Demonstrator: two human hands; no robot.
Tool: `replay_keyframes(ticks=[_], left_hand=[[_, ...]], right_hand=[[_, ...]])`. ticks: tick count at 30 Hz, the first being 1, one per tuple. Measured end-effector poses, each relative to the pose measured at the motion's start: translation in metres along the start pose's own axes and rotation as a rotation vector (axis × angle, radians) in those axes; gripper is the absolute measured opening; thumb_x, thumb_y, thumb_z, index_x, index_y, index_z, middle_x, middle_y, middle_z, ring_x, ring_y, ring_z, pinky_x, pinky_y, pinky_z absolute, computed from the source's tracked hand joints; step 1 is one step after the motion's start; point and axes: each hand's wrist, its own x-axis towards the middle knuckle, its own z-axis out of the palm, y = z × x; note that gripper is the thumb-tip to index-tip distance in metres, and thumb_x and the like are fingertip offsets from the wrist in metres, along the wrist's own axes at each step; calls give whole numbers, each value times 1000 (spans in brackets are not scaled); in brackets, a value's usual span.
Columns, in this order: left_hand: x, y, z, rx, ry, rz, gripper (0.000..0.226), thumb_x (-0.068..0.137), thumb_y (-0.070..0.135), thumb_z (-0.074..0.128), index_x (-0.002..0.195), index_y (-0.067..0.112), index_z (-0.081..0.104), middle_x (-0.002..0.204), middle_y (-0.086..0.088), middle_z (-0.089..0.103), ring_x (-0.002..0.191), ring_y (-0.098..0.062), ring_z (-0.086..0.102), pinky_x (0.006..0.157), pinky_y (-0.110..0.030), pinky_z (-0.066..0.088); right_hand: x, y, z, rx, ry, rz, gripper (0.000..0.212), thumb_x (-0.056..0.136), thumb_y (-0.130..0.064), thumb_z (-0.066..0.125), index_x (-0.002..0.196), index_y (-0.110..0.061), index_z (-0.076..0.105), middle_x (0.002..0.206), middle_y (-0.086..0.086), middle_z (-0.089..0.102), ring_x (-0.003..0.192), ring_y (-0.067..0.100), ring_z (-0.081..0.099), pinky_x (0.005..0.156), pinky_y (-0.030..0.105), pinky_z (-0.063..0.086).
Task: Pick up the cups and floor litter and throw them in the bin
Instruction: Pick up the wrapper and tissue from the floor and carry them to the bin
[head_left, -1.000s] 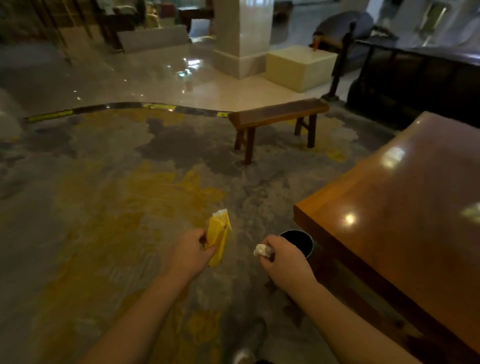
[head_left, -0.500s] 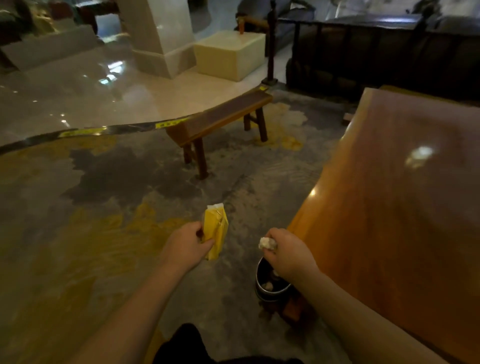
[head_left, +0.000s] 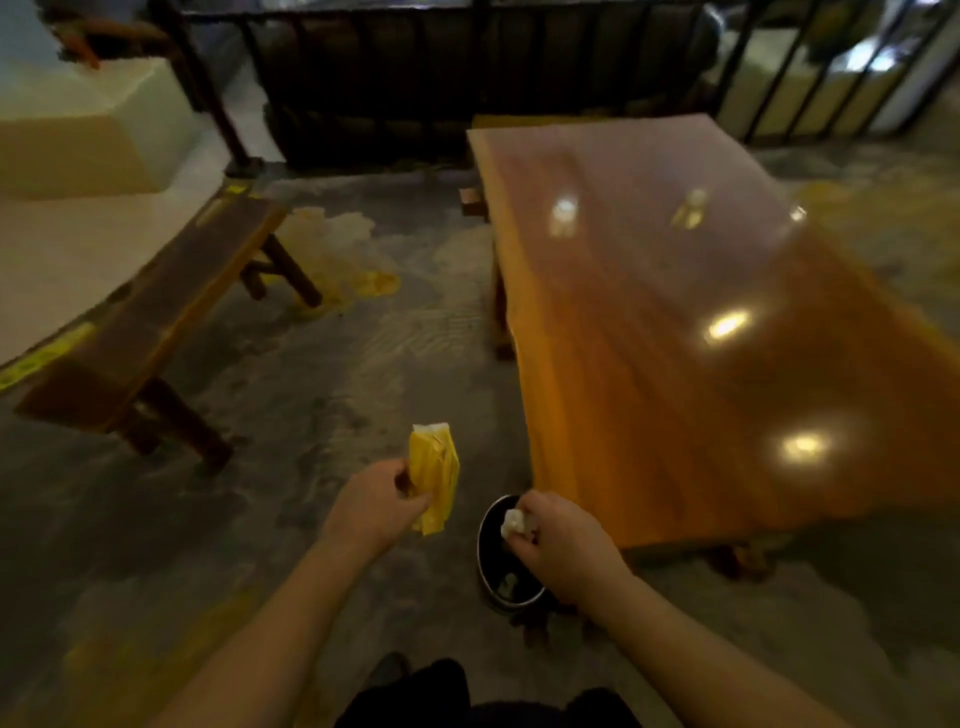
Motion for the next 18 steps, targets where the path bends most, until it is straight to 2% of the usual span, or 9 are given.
replay_keyframes(ticks=[2,4,7,9,11,15,18], left_hand=[[23,-18,-5,27,-84,40,20,70,38,75,82,25,67,71,15,62,66,-7,58,58,-26,44],[39,-34,-8,59,-171,53,22,69,35,72,87,23,70,76,8,67,71,-15,62,65,-33,52],[55,-55,0,82,-285,62,25,69,29,73,93,22,73,85,1,72,81,-21,66,73,-37,54],[65,-66,17,95,-358,80,27,70,32,73,96,22,73,89,0,73,84,-21,67,74,-37,54],[73,-75,43,116,-425,90,27,72,35,74,94,20,71,89,0,73,84,-21,67,72,-37,54],[92,-89,117,114,-543,46,27,73,34,76,90,15,67,87,-5,71,84,-24,67,70,-37,53],[110,-107,189,64,-621,-4,31,72,32,77,97,13,71,91,-9,73,90,-26,69,77,-41,55]], right_hand=[[0,-15,18,65,10,99,15,89,-42,63,98,-34,54,91,-12,57,77,6,56,64,22,49],[-2,-30,37,184,24,214,14,89,-39,66,98,-33,56,91,-12,59,79,6,57,66,24,49],[-5,-41,68,336,43,358,20,86,-35,70,100,-26,60,92,-7,64,83,10,61,72,35,54],[-5,-36,89,415,64,474,22,84,-34,72,100,-24,61,94,-6,66,86,13,62,74,36,54],[-1,-21,110,490,82,598,24,83,-34,73,102,-23,63,95,-8,66,90,15,63,75,34,52],[12,28,163,599,69,820,22,82,-36,74,93,-23,59,84,-6,59,87,23,61,63,30,41],[23,68,212,658,65,937,23,78,-35,74,92,-25,59,96,3,63,92,26,63,71,33,46]])
